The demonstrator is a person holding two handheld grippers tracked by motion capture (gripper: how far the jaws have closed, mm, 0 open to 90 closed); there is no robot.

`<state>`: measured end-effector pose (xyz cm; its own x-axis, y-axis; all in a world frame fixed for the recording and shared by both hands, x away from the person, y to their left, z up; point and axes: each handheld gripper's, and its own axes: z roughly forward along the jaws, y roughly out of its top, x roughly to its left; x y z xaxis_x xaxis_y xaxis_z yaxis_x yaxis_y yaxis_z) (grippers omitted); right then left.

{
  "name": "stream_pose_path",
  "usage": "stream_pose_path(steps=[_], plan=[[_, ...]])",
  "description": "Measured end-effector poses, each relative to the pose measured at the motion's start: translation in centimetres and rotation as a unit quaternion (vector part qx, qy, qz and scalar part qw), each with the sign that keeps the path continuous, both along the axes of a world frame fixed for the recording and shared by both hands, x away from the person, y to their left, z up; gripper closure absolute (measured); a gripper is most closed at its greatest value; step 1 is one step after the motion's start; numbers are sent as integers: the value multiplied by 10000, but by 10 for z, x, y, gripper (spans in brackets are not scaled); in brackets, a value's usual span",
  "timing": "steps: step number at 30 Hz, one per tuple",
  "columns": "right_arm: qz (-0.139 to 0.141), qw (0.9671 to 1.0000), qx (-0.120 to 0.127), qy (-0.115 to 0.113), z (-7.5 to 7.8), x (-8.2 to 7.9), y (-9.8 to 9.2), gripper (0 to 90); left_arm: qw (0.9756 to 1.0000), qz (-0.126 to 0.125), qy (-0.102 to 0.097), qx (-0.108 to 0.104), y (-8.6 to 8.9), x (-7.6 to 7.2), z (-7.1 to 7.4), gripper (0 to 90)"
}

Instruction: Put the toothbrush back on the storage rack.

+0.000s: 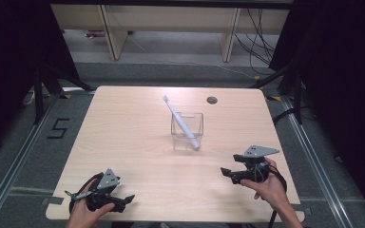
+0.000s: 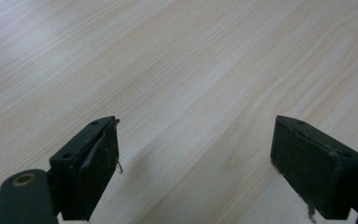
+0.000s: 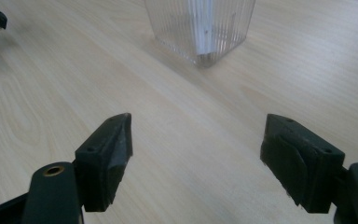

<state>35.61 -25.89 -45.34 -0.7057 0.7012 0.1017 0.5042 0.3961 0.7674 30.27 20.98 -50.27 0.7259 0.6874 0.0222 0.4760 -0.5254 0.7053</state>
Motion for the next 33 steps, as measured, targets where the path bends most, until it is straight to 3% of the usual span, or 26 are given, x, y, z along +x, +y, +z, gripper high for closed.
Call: stream_pose_path(steps=[1, 3, 4, 5, 6, 7, 8, 10, 13, 14, 16, 17, 21, 23, 25, 26, 27, 28, 33], plan=[[20, 10000, -15, -39, -2, 0, 0, 255, 10000, -21, 53, 22, 1, 0, 1, 149], [-84, 9997, 91, 222, -4, -4, 2, 255, 10000, -31, 21, 13, 1, 0, 1, 149], [-9, 10000, -55, 40, -5, -3, -1, 255, 10000, -35, 17, 14, 1, 0, 1, 149], [-7, 9998, 79, 171, -6, -4, 1, 255, 10000, -36, 10, -18, 1, 0, 0, 149], [66, 9999, -54, 65, -6, -4, -2, 255, 10000, -24, -16, -26, 0, 0, 0, 149], [-65, 9998, -4, 165, -6, -7, -1, 254, 10000, -35, -54, -10, 1, 1, 0, 149], [28, 10000, -18, 40, -7, -6, -2, 254, 10000, -31, -20, -21, 1, 0, 0, 149], [6, 9998, 59, 208, -8, -9, -2, 252, 10000, -34, 5, 23, 1, 0, 1, 149], [5, 10000, -84, 28, -10, -11, -5, 251, 10000, -8, -17, -13, 0, 0, 1, 149], [-15, 9999, -9, 144, -11, -13, -4, 250, 10000, -9, -17, -19, 0, 0, 1, 149], [22, 9999, -12, 137, -12, -15, -5, 244, 10000, -41, 9, -4, 1, 0, 1, 149], [34, 9999, -91, 25, -13, -15, -7, 237, 10000, -40, -1, -13, 0, 0, 1, 149], [14, 9998, -78, 188, -16, -20, -7, 218, 10000, -30, -48, -28, 0, -1, 2, 149], [103, 9998, -92, 151, -18, -20, -9, 217, 10000, -75, -6, 3, 0, -1, 2, 149], [12, 9997, -98, 201, -18, -23, -10, 213, 10000, -84, -24, 15, 0, -1, 2, 149], [91, 9998, -122, 96, -19, -22, -12, 208, 10000, -84, -19, 21, 0, -1, 3, 149], [-19, 9997, -80, 210, -19, -24, -12, 203, 10000, -79, -17, 21, 0, -1, 3, 149], [42, 9998, -171, 85, -19, -23, -14, 200, 10000, -82, -21, 20, 0, -1, 3, 149], [-10, 9995, -253, 184, -26, -27, -16, 184, 10000, -53, -34, -24, 0, -1, 3, 149]])
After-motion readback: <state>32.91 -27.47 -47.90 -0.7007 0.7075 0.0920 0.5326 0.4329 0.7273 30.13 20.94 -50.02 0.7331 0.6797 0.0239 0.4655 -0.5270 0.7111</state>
